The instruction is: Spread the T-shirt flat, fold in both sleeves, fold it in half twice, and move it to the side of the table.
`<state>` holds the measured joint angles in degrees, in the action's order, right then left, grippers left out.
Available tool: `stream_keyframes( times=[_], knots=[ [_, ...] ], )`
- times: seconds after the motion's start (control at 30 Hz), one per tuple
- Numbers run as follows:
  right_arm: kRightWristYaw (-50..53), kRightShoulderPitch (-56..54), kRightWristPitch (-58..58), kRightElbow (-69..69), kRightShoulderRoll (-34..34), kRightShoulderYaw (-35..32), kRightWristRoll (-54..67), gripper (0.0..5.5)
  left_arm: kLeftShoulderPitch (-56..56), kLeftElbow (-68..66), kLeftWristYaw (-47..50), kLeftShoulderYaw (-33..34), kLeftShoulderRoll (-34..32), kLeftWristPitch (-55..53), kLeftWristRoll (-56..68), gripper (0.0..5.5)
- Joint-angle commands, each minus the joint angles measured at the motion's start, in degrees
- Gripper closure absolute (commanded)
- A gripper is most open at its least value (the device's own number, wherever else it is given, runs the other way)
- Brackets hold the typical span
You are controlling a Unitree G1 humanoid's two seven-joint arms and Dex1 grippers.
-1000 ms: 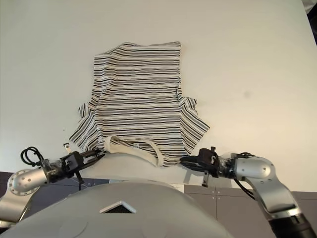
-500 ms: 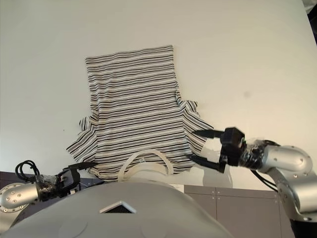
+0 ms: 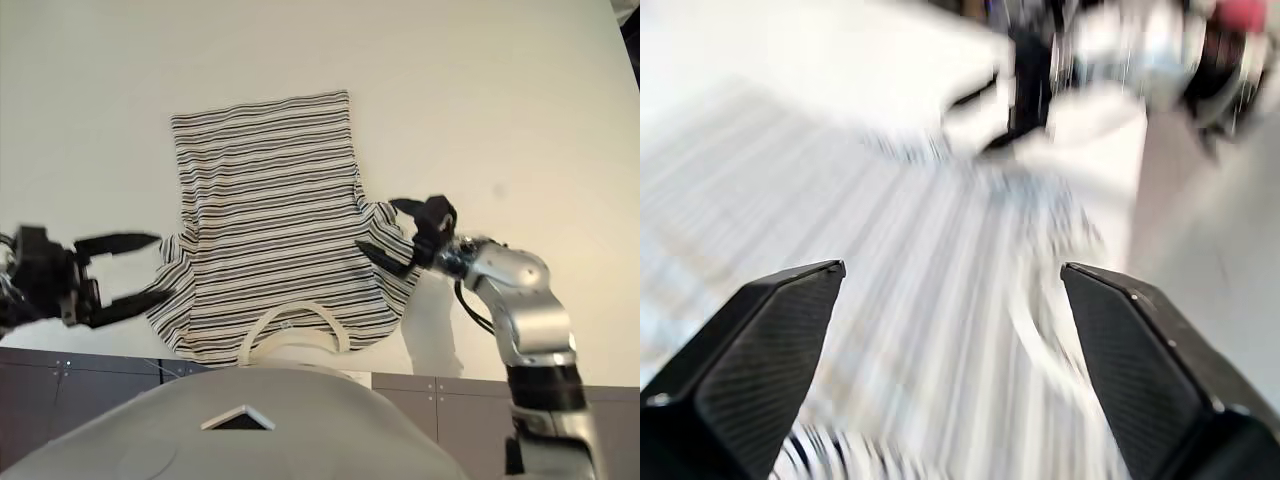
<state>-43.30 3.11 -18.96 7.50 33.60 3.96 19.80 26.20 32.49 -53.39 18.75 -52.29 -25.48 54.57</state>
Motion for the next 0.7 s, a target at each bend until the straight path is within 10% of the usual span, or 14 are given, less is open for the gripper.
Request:
stream_keyframes(
  times=[0.03, 0.3, 0.7],
  knots=[
    [9.6, -18.0, 2.0, -19.3, -11.5, 4.3, -7.9, 0.53, -15.0, -14.1, 17.3, -5.2, 11.9, -4.2, -3.6, 1.48],
    [26.3, -38.5, 11.3, -59.2, -18.1, 8.6, -24.6, 0.53, -24.9, -25.9, 46.9, -4.6, 39.8, 6.7, -15.9, 1.48],
    [33.9, -44.3, 19.6, -70.4, -17.8, 1.9, -24.1, 0.53, -26.8, -32.6, 49.7, 0.1, 41.5, 11.0, -24.0, 1.48]
  ],
)
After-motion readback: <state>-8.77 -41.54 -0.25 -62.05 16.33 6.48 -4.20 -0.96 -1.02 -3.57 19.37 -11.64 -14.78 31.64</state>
